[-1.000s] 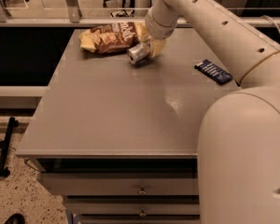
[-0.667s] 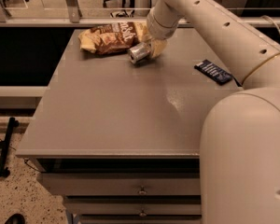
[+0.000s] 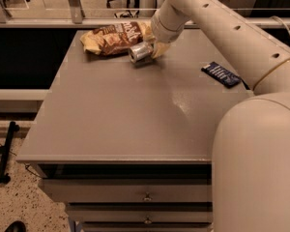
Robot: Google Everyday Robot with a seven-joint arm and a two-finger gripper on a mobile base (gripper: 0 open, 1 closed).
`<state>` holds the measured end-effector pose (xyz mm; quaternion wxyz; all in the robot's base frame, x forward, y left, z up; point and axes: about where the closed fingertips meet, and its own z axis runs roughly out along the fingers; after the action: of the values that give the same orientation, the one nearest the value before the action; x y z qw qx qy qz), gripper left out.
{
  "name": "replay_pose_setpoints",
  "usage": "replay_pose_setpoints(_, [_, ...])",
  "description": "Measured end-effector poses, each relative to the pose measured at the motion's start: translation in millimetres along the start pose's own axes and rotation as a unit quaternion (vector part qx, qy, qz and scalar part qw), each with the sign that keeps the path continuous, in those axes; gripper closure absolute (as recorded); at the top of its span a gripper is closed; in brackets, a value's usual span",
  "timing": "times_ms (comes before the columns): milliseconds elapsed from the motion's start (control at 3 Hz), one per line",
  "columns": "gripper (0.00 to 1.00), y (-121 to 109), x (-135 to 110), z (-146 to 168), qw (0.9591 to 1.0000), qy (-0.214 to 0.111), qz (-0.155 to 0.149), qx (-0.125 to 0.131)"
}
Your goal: Move redbull can near brown chip bag
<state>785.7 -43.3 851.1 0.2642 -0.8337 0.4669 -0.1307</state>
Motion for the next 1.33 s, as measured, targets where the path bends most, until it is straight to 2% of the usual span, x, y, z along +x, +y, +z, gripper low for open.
replay_pose_setpoints(333, [0.14,-1,-4,-1,1.0,-0.004,-0.001,0.005])
replay_pose_setpoints(667, [0.0,-3,-7,-4,0.9999,-0.006,-0.004,0.009])
replay_pose_setpoints(1000, [0.0,-2,-9,-4,0.9999,-0.006,-0.004,0.011])
replay_pose_setpoints(1333, [0.0,0,-3,-21,0.9995,-0.002,-0.004,0.031])
